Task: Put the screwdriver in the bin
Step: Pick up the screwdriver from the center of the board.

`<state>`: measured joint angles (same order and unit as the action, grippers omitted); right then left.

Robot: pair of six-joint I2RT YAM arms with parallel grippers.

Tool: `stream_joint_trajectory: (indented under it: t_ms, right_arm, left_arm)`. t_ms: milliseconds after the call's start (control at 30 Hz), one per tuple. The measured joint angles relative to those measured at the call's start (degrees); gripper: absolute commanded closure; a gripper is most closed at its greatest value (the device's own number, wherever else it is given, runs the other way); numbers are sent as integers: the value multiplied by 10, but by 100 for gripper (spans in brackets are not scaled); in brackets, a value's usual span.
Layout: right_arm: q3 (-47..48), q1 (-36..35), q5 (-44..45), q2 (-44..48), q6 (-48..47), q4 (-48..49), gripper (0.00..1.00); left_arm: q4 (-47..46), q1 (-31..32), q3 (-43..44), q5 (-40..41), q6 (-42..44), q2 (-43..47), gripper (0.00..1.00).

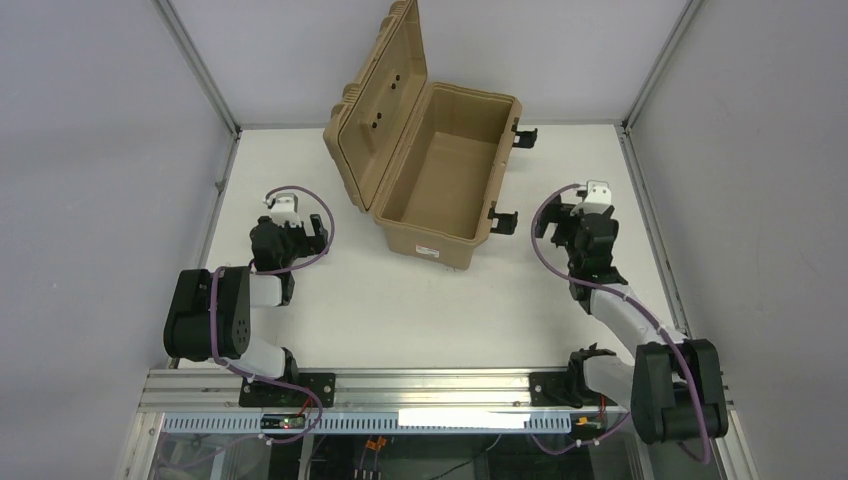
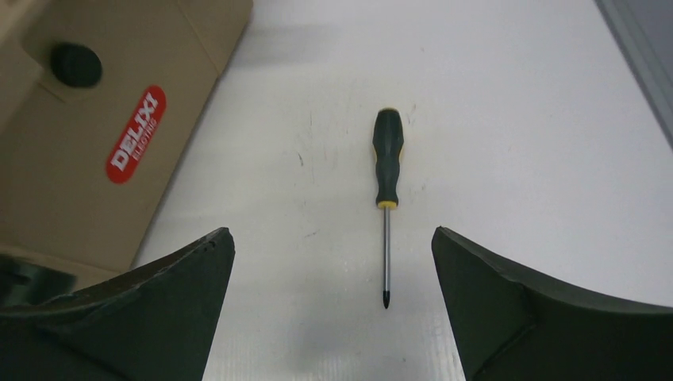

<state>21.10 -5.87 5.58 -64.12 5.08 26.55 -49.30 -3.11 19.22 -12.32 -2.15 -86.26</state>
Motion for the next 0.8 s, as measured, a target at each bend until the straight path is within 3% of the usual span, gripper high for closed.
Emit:
stream_joint_trajectory:
  t_ms: [333, 800]
  right_arm:
    - [138, 0, 13, 90, -2, -214, 1]
    - [435, 0, 26, 73, -2, -473, 1]
  left_arm:
    - [0, 0, 0, 0, 0, 0, 1]
    - [0, 0, 0, 0, 0, 0, 1]
